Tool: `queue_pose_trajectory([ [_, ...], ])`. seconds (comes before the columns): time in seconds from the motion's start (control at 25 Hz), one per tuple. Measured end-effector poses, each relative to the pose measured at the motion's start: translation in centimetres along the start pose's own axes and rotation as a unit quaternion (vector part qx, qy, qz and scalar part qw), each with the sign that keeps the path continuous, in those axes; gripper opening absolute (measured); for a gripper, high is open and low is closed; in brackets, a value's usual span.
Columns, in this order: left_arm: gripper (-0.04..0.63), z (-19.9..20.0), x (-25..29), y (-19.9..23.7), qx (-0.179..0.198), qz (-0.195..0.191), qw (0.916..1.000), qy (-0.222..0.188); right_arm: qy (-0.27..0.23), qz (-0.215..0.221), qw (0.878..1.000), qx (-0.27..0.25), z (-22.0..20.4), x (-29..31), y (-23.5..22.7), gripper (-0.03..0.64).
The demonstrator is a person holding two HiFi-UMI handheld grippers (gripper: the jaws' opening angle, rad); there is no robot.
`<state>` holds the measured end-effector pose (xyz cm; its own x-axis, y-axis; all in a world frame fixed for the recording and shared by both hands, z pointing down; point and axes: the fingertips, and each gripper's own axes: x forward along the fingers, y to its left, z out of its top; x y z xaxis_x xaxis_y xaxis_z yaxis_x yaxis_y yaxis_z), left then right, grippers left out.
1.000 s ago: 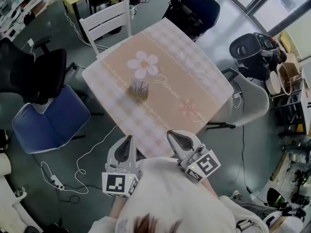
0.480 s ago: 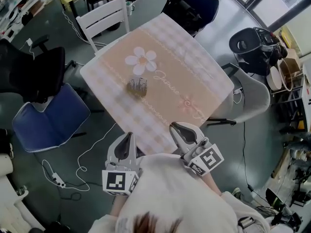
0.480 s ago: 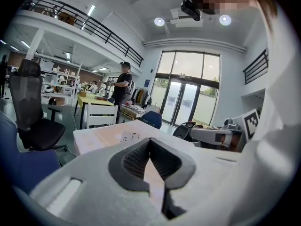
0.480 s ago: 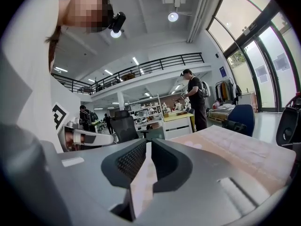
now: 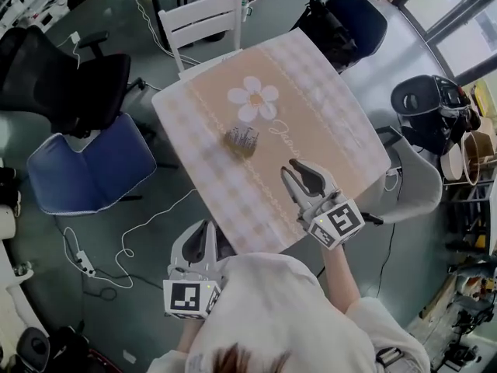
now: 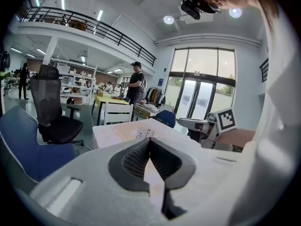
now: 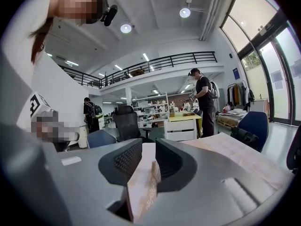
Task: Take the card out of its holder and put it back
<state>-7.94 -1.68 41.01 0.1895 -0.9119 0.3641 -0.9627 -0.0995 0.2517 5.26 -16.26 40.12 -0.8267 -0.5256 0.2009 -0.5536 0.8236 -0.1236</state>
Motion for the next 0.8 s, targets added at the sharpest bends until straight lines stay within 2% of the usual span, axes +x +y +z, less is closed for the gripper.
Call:
queue_pose_trajectory([
  [0.24, 0.000, -0.8, -0.9, 0.9, -0.006, 0.035, 0.9993, 0.010, 0.017, 0.031, 0.999, 0.006, -1.5, 4.1, -1.5, 0.110],
  [0.36, 0.000, -0.6, -1.0, 1.2, -0.016, 0.046, 0.9988, 0.002, 0.033, 0.039, 0.999, 0.004, -2.6, 5.9, -2.4, 0.122],
  [0.6, 0.000, -0.4, -1.1, 0.9, -0.016, 0.049, 0.9987, 0.002, 0.072, 0.047, 0.996, 0.008, -4.8, 9.1, -4.5, 0.170],
  [0.8, 0.000, -0.2, -1.0, 0.7, -0.018, 0.052, 0.9985, 0.001, 0.099, 0.072, 0.992, 0.022, -7.3, 11.5, -5.0, 0.175],
])
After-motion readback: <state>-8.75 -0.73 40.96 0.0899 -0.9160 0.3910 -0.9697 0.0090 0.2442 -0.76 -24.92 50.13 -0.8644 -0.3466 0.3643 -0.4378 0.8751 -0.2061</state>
